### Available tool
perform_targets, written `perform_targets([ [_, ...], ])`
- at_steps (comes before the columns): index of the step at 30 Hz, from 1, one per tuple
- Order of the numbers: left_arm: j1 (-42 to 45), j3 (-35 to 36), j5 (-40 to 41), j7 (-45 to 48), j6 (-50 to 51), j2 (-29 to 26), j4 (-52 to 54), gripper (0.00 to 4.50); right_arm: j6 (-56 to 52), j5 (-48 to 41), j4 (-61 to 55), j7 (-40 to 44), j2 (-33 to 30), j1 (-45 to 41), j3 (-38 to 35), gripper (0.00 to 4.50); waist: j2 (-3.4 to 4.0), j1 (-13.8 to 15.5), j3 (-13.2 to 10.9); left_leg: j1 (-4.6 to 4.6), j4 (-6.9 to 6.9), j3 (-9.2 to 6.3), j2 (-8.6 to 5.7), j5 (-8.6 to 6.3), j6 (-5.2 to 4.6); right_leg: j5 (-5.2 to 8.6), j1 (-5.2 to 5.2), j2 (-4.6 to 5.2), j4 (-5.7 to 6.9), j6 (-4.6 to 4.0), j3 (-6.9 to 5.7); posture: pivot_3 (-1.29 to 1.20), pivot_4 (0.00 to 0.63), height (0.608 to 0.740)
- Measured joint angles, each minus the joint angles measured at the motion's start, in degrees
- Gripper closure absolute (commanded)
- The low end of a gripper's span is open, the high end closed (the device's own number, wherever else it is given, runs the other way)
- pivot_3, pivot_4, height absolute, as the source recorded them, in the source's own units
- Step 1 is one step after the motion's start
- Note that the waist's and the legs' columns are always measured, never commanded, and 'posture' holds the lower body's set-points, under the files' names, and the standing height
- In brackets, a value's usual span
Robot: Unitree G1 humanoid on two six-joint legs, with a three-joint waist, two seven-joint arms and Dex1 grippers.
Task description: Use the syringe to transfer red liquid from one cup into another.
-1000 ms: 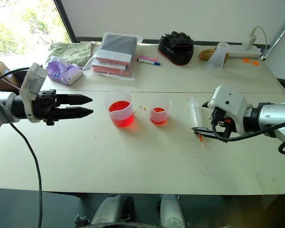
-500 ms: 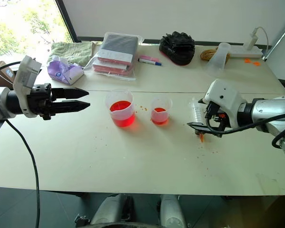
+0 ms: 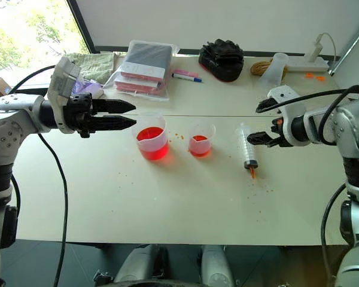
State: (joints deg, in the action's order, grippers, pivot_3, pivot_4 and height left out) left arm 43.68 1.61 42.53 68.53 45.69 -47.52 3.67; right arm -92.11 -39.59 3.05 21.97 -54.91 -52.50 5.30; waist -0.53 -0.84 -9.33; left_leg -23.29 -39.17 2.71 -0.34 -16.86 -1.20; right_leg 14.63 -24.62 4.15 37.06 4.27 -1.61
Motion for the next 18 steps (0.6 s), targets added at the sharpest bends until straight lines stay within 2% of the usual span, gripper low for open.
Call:
perform_targets([
  [4,0.07,-0.70,-0.77,0.13,0.00,0.63,-0.22,1.89,-0.01,-2.69,11.60,-10.70,6.47,-3.66,2.89,0.08,0.00,-0.03,0.00,-0.03,0.00,0.02,0.01,0.00,0.00,0.00,-0.04,-0.02,0.03,0.01,0.01,0.00,0.150,0.740],
  [9,-0.36,-0.40,-0.71,-0.55,0.19,0.69,1.27,1.89,-0.02,-3.00,21.61,-18.97,13.00,-9.12,3.35,0.08,0.00,0.01,0.00,-0.06,-0.01,0.02,0.01,0.00,0.00,-0.01,-0.06,-0.03,0.04,0.02,0.01,0.00,0.150,0.740],
  [16,-3.69,2.08,0.53,-2.82,1.76,0.06,5.61,1.89,-0.02,1.81,31.83,-23.71,17.70,-13.53,3.43,0.08,0.00,0.06,0.00,-0.08,-0.01,0.00,0.00,0.00,-0.01,-0.01,-0.06,-0.03,0.03,0.02,0.00,0.00,0.150,0.740],
  [18,-5.22,2.64,0.95,-2.52,2.07,-1.64,7.50,1.89,-0.03,3.37,33.74,-23.74,17.94,-14.05,4.00,0.08,0.01,-0.06,0.00,-0.07,0.00,0.00,0.00,0.00,-0.01,-0.01,-0.06,-0.03,0.03,0.02,0.01,0.00,0.150,0.740],
])
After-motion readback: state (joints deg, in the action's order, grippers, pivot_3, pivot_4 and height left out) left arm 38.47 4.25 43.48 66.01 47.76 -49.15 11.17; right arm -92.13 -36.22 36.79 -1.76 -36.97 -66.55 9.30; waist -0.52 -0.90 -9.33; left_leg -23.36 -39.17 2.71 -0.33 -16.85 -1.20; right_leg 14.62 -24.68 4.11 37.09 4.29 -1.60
